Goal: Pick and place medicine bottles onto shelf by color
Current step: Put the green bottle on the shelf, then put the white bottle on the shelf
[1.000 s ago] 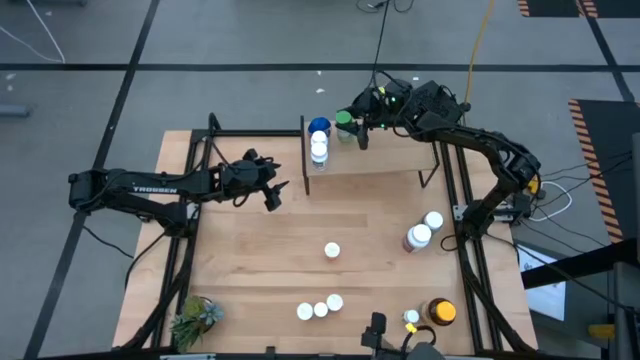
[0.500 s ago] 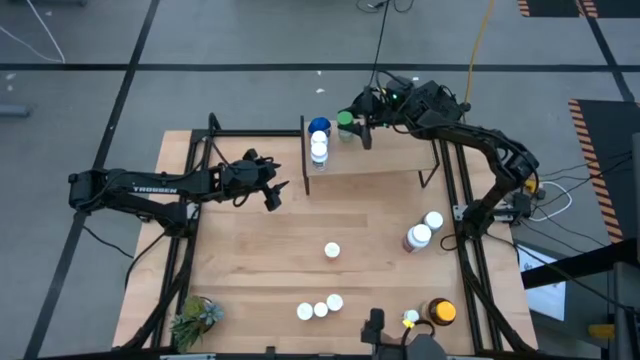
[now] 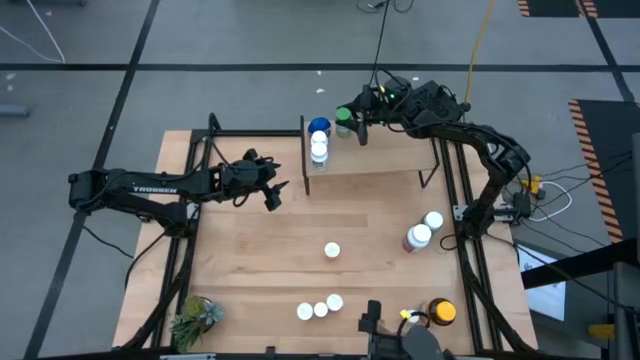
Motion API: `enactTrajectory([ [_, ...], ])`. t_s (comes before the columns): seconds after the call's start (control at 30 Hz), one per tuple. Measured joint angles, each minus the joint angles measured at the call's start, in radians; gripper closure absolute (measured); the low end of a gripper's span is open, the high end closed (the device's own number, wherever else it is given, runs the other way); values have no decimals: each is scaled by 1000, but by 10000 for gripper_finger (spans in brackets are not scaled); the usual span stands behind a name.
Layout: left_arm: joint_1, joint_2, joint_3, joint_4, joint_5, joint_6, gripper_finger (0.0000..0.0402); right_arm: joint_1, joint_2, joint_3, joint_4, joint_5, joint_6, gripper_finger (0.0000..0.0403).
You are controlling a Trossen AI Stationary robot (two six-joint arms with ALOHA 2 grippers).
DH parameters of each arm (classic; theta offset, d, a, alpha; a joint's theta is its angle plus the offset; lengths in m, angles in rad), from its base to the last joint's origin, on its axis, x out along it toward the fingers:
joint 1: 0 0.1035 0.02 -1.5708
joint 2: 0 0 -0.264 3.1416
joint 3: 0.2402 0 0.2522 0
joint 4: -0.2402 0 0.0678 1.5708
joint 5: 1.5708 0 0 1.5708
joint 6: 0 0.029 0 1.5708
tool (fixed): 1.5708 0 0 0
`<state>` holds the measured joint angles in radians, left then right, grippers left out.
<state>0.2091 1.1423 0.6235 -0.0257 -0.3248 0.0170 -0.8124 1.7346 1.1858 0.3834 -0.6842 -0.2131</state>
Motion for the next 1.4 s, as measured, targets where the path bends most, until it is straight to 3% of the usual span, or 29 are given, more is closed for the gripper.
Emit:
enactTrajectory([
  [0.67, 0, 0, 0, 0, 0, 6, 128, -7, -27, 0, 10, 4, 11, 143],
  [0.93, -2, 0, 0, -2, 0, 5, 128, 22, -130, -1, -10, 110, 17, 133],
  [1.27, -52, -52, -1, -46, -2, 0, 128, 185, -285, -12, -155, 113, 37, 133],
  [1.4, -76, -111, 1, -77, -37, -8, 128, 305, -329, -66, -177, 188, 27, 133],
])
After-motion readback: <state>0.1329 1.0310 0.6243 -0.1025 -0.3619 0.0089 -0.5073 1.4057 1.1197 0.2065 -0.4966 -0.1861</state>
